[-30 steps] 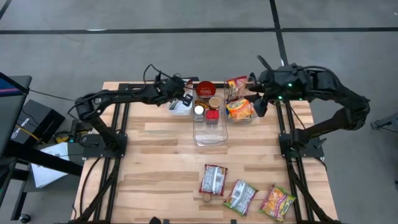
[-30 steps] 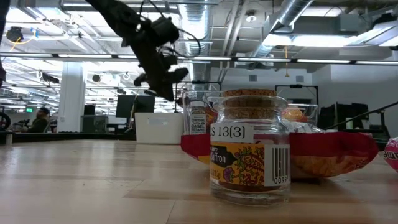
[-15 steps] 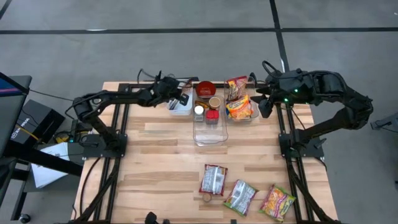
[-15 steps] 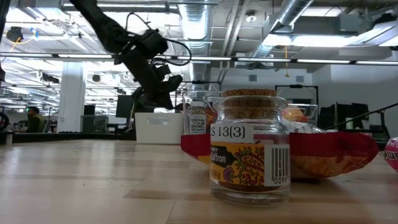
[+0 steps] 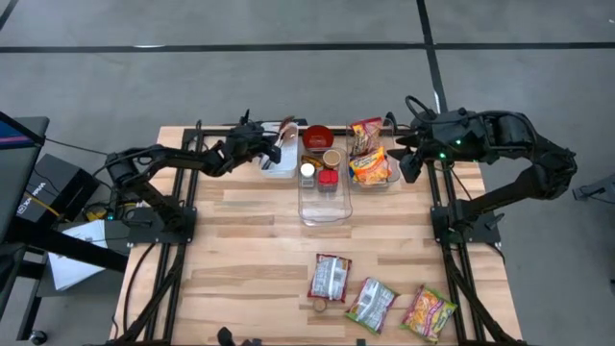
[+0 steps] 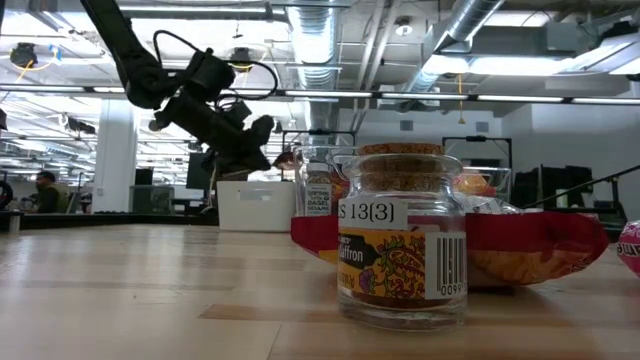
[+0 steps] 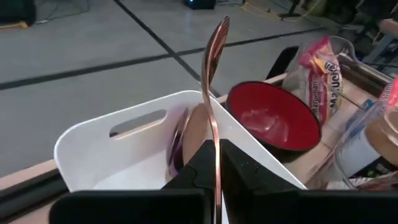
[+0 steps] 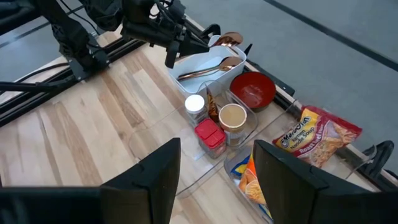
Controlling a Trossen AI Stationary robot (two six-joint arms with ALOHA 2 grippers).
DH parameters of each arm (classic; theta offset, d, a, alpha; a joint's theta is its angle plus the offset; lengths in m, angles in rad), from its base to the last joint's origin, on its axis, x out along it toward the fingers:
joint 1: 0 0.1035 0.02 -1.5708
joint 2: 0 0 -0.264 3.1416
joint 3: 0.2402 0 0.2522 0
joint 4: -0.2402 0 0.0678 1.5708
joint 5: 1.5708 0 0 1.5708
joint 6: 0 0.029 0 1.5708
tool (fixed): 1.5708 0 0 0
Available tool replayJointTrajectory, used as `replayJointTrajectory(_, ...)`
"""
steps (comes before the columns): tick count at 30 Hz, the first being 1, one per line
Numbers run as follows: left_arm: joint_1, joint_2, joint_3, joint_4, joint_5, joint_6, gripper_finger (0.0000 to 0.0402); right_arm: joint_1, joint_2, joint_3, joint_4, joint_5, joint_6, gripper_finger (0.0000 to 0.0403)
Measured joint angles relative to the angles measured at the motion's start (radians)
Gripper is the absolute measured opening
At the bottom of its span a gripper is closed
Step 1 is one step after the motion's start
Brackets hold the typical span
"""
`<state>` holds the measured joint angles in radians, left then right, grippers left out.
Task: Pick & Place Food Item
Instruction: Put the gold spoon into the white bin
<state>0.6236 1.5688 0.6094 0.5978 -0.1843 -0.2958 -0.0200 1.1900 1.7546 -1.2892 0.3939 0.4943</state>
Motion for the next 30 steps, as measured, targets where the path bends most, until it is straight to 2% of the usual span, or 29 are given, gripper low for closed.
replayJointTrajectory(4, 0.023, 0.0, -0.002, 0.021, 0.035, 0.0, 0.0003, 0.0, 0.0, 0.0, 0.0, 0.0, 0.004, 0.0195)
replayJointTrajectory(10, 0.038, 0.013, -0.001, 0.016, 0.036, 0.0, 0.0002, 0.0, 0.0, 0.0, 0.0, 0.0, 0.004, 0.0195)
replayJointTrajectory(14, 0.046, 0.024, -0.002, 0.016, 0.085, 0.0, 0.0003, 0.0, 0.0, 0.0, 0.0, 0.001, 0.004, 0.0195)
replayJointTrajectory(30, 0.045, 0.146, -0.001, 0.102, 0.106, -0.05, 0.0004, 0.0, 0.0, 0.0, -0.014, 0.045, 0.016, 0.0195)
